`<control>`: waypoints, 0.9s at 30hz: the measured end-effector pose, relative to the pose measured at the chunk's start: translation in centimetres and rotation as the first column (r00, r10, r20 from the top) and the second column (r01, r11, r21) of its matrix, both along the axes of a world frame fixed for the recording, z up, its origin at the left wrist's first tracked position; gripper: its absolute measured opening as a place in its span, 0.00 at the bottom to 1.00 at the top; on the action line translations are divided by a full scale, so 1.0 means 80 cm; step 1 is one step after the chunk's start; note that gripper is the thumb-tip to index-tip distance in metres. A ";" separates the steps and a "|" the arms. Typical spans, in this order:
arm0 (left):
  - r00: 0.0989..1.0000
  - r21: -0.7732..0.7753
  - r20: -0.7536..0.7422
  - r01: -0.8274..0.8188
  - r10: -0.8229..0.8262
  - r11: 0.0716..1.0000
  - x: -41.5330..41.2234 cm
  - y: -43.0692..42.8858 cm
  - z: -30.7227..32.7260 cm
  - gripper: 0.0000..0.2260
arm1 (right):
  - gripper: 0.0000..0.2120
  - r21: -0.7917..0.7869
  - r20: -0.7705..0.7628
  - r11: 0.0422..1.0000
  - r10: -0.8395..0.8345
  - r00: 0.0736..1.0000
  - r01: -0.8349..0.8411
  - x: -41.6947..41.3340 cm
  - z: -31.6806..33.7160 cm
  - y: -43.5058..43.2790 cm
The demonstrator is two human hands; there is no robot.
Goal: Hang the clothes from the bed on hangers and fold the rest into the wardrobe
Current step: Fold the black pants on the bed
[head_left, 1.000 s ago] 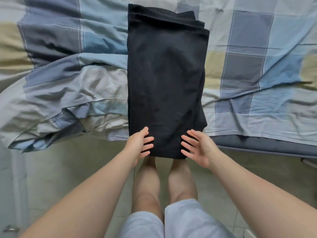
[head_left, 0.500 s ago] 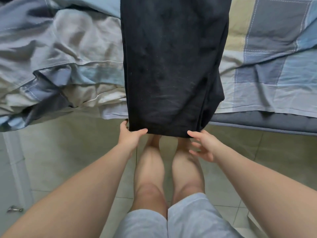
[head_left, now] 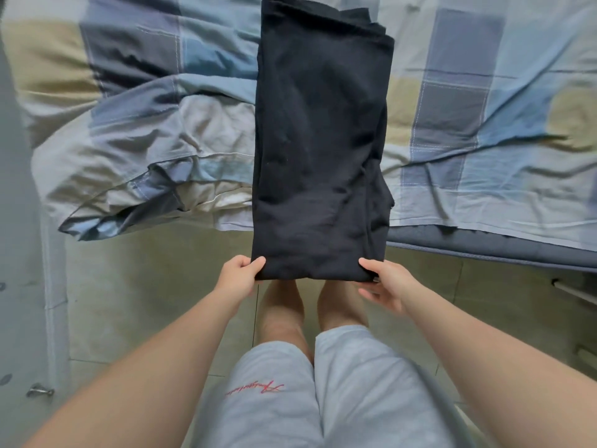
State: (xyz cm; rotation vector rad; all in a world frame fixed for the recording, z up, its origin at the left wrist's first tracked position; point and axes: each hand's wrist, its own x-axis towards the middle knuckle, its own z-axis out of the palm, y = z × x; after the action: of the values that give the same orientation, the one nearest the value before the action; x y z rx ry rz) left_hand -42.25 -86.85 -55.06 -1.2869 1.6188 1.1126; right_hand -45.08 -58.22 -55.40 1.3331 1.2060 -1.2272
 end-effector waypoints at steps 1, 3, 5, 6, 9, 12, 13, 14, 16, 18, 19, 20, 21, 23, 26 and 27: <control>1.000 -0.004 -0.008 -0.007 0.007 1.000 -0.005 0.003 0.013 0.14 | 0.11 -0.001 -0.007 1.000 -0.014 1.000 0.014 -0.005 0.013 0.001; 1.000 -0.017 -0.028 -0.007 0.006 1.000 -0.018 0.008 0.038 0.13 | 0.11 -0.006 -0.020 0.998 -0.065 0.998 0.065 -0.018 0.039 0.003; 0.998 -0.029 -0.052 -0.022 0.020 0.999 -0.034 0.012 0.060 0.12 | 0.11 -0.022 -0.042 0.992 -0.125 0.991 0.124 -0.034 0.063 0.004; 0.997 -0.032 -0.064 -0.039 0.037 0.999 -0.042 0.013 0.071 0.12 | 0.11 -0.030 -0.057 0.989 -0.144 0.988 0.142 -0.043 0.074 0.005; 0.990 -0.025 -0.102 -0.106 0.102 0.994 -0.068 0.016 0.101 0.10 | 0.10 -0.030 -0.115 0.986 -0.168 0.979 0.165 -0.075 0.106 0.004; 0.970 0.007 -0.150 -0.195 0.194 0.981 -0.102 0.018 0.124 0.08 | 0.09 -0.031 -0.168 0.985 -0.170 0.971 0.168 -0.116 0.130 0.000; 0.958 0.018 -0.165 -0.233 0.233 0.972 -0.115 0.017 0.130 0.07 | 0.08 -0.032 -0.183 0.986 -0.166 0.969 0.163 -0.131 0.137 -0.002; 0.946 0.025 -0.179 -0.271 0.271 0.962 -0.130 0.016 0.135 0.06 | 0.08 -0.035 -0.198 0.988 -0.157 0.967 0.153 -0.147 0.142 -0.004; 0.920 0.032 -0.205 -0.334 0.333 0.942 -0.163 0.013 0.142 0.06 | 0.08 -0.037 -0.234 0.991 -0.137 0.963 0.132 -0.179 0.149 -0.008; 0.895 0.037 -0.245 -0.377 0.374 0.926 -0.201 0.009 0.145 0.07 | 0.08 -0.037 -0.269 0.990 -0.142 0.953 0.137 -0.214 0.150 -0.012; 0.882 0.035 -0.271 -0.392 0.386 0.919 -0.221 0.007 0.145 0.08 | 0.08 -0.040 -0.282 0.988 -0.153 0.947 0.148 -0.231 0.150 -0.014; 0.869 0.034 -0.299 -0.404 0.395 0.914 -0.242 0.007 0.146 0.09 | 0.08 -0.045 -0.292 0.987 -0.164 0.942 0.157 -0.248 0.149 -0.016; 0.856 0.040 -0.323 -0.413 0.403 0.910 -0.263 0.006 0.146 0.08 | 0.08 -0.051 -0.301 0.985 -0.174 0.938 0.166 -0.265 0.146 -0.019; 0.837 0.070 -0.364 -0.413 0.409 0.908 -0.306 0.006 0.144 0.07 | 0.07 -0.065 -0.315 0.978 -0.207 0.926 0.196 -0.297 0.138 -0.024; 0.817 0.070 -0.440 -0.382 0.372 0.921 -0.368 0.007 0.133 0.06 | 0.06 -0.086 -0.322 0.964 -0.265 0.909 0.251 -0.344 0.118 -0.031; 0.805 0.075 -0.466 -0.377 0.366 0.923 -0.387 0.008 0.128 0.04 | 0.06 -0.091 -0.323 0.959 -0.282 0.903 0.267 -0.360 0.111 -0.032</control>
State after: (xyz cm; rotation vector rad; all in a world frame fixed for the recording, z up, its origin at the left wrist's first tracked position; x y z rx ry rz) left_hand -73.24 -86.23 -44.84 -1.4661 1.7626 1.7722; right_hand -73.86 -60.77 -46.50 1.3290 1.2389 -1.7290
